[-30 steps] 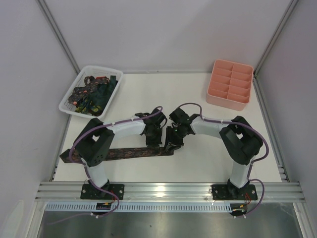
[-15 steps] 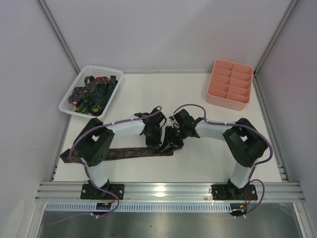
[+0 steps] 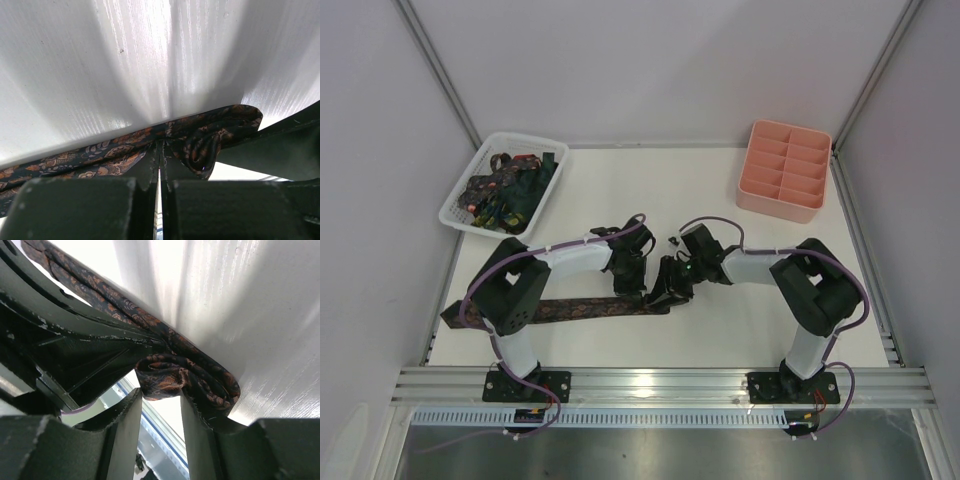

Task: Roll the ties
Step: Roll the tie

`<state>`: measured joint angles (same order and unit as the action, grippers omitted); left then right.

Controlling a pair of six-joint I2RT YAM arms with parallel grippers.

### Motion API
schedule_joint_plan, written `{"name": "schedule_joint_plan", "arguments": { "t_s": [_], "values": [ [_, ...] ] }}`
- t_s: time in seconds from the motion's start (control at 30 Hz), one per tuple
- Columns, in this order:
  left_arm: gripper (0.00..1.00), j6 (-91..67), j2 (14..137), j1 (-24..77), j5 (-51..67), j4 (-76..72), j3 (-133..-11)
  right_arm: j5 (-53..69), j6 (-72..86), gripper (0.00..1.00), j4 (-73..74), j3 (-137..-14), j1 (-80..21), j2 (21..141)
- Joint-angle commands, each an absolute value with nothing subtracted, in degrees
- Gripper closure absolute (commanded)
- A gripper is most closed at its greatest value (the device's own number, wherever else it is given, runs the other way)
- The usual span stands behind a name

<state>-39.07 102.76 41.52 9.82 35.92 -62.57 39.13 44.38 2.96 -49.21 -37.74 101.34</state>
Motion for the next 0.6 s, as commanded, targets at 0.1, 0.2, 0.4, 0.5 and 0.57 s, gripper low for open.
{"name": "schedule_joint_plan", "arguments": {
  "t_s": [0.1,0.2,0.4,0.5,0.57],
  "values": [
    [0.99,-39.11,102.22,40.52,8.79,35.95,-61.87,40.61,45.26,0.66,-2.02,-48.25,-37.18,101.25],
    [0.99,-39.20,101.69,40.43,8.00,36.91,-62.31,39.64,45.35,0.77,-2.28,-48.51,-37.18,103.17],
    [1.00,-40.16,98.62,40.43,3.34,40.86,-64.15,37.79,44.83,1.00,-1.05,-49.48,-37.44,105.47],
    [0.99,-39.99,96.60,40.43,2.55,42.45,-65.47,37.79,44.12,0.93,-0.44,-50.10,-37.71,105.56],
    [0.99,-39.82,95.98,40.43,3.42,42.89,-66.00,39.63,44.12,0.76,-2.46,-50.10,-37.88,105.03]
  ]
}}
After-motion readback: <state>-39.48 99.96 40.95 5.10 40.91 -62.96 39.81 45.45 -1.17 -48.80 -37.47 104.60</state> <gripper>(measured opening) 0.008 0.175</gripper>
